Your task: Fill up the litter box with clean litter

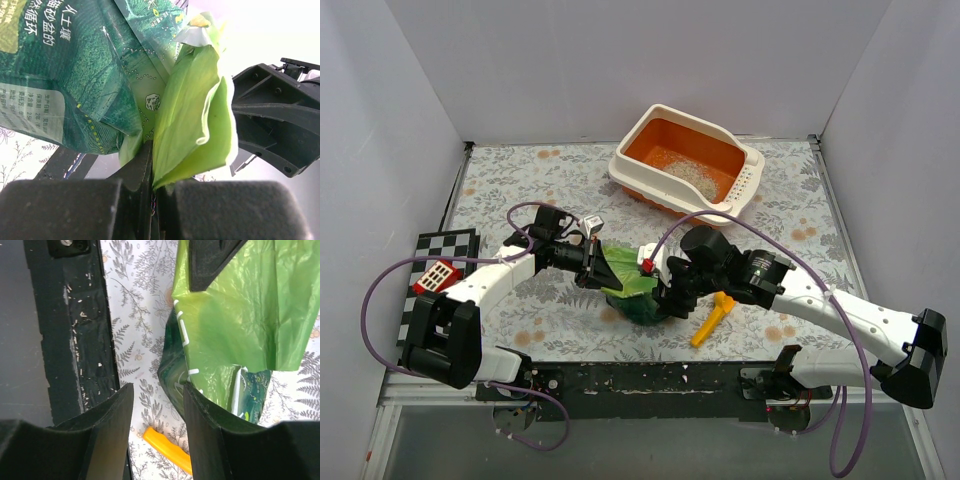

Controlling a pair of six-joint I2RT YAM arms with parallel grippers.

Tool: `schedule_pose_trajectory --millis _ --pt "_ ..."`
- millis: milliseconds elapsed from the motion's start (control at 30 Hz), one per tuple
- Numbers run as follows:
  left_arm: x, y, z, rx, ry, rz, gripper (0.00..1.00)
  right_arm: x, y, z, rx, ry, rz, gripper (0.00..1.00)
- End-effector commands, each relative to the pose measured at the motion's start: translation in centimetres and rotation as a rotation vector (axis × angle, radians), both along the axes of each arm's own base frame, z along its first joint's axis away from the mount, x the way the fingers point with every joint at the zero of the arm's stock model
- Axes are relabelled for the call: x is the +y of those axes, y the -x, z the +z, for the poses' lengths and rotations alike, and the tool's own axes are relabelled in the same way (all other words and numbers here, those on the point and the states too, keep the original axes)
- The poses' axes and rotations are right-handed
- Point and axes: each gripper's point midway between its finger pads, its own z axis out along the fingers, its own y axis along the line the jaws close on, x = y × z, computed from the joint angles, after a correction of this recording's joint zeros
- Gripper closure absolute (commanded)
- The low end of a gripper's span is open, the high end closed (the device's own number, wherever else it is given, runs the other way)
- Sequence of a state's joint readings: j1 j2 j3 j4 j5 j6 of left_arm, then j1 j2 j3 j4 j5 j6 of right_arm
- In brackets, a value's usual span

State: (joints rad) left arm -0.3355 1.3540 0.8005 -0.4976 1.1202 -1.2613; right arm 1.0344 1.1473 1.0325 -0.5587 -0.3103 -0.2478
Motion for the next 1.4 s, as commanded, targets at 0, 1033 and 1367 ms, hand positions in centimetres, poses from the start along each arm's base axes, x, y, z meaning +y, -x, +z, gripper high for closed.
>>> schedule_pose_trajectory --millis 0,1033,1367 --pt "0.2 -0.1 -0.4 -0.012 -0.035 0.001 1.00 -0.1 -2.3 0.3 -0.123 -0.002 -0.055 0.48" --pt "0.1 -0.4 0.4 -0.034 -0.029 -0.013 1.00 0.1 -1.8 -0.5 -0.160 0.031 0.026 0.50" --pt "-0.1 -0.7 1.2 -0.046 -0.017 -0.018 1.00 -1.7 -1.1 -6.0 -0.106 0.149 0.020 0.60"
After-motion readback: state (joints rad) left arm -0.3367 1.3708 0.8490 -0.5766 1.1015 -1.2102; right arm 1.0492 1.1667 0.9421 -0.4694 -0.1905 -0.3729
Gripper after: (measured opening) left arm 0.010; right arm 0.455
